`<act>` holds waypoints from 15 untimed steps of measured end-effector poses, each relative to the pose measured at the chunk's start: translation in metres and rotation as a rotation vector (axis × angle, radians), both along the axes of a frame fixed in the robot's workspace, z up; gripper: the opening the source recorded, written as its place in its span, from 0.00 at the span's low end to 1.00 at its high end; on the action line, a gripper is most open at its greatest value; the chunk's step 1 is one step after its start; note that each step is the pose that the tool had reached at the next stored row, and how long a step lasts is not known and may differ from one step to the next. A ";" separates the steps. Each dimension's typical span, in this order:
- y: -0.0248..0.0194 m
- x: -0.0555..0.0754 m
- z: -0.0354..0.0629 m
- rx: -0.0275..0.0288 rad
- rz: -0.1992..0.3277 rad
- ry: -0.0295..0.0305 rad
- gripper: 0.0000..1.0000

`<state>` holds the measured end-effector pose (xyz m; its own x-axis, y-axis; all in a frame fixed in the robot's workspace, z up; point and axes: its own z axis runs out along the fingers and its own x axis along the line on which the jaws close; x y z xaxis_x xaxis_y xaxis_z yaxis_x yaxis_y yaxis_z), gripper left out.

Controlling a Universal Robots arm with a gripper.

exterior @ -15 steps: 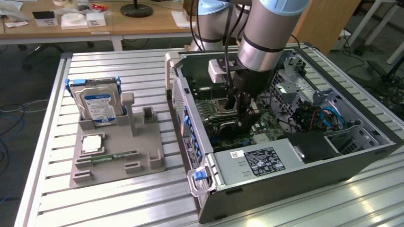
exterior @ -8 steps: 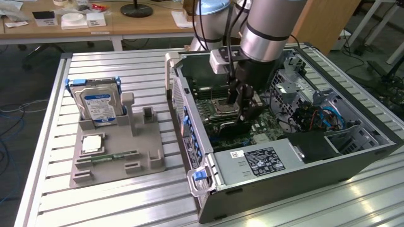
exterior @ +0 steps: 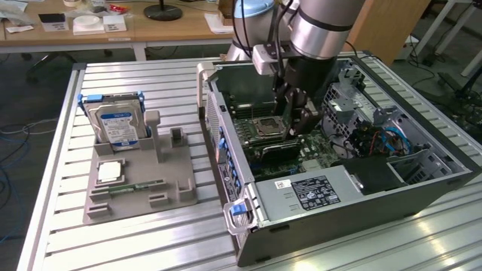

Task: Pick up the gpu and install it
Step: 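Insert the gpu into the slot, then press down on the gpu until it lock into place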

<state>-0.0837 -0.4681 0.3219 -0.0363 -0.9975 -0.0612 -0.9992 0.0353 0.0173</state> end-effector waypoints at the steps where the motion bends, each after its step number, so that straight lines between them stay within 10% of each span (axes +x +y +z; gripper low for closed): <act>1: 0.0000 0.000 0.0023 0.0000 0.000 0.0000 0.69; 15: 0.0000 0.000 0.0034 -0.0001 0.000 -0.0001 0.69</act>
